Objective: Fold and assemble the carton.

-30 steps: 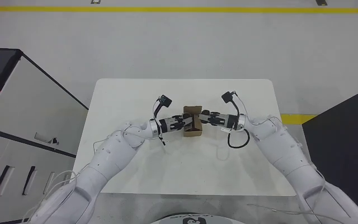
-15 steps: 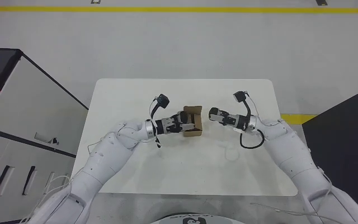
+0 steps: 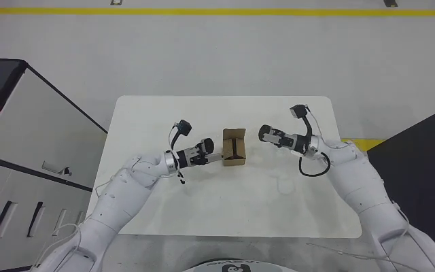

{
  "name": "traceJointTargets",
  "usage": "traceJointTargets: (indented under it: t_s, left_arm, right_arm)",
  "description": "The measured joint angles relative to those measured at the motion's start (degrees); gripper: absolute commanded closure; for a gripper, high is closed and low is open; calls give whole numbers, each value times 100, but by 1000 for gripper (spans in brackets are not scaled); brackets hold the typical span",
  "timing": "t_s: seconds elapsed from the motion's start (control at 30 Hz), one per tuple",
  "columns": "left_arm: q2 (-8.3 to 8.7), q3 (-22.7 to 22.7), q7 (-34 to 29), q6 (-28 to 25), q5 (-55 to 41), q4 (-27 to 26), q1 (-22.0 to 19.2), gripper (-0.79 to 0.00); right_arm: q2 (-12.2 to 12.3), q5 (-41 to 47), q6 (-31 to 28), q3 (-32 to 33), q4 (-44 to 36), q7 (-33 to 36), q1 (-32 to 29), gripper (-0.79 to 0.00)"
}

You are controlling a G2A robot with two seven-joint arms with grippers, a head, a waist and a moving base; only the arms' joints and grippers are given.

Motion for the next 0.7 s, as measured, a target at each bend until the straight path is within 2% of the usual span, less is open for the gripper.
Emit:
traceJointTargets:
  t_s: [0.17, 0.27, 0.47, 0.57, 0.7]
  left_arm:
    - [1, 1, 2, 22, 24, -2, 2, -785]
    - [-1, 59, -21, 152, 128, 38, 73, -785]
    - [-58, 293, 5, -61, -99, 248, 191, -785]
    - [-66, 257, 250, -133, -22, 269, 168, -785]
    - [-65, 254, 222, -128, -18, 268, 168, -785]
  right_arm:
    - [-5, -14, 21, -7, -10, -28, -13, -785]
    - [-34, 233, 234, -38, 8, -79, 18, -785]
    - [-119, 791, 554, -156, 294, 334, 420, -785]
    - [-144, 1031, 577, -148, 423, 438, 556, -785]
    - [-143, 1021, 568, -145, 419, 430, 550, -785]
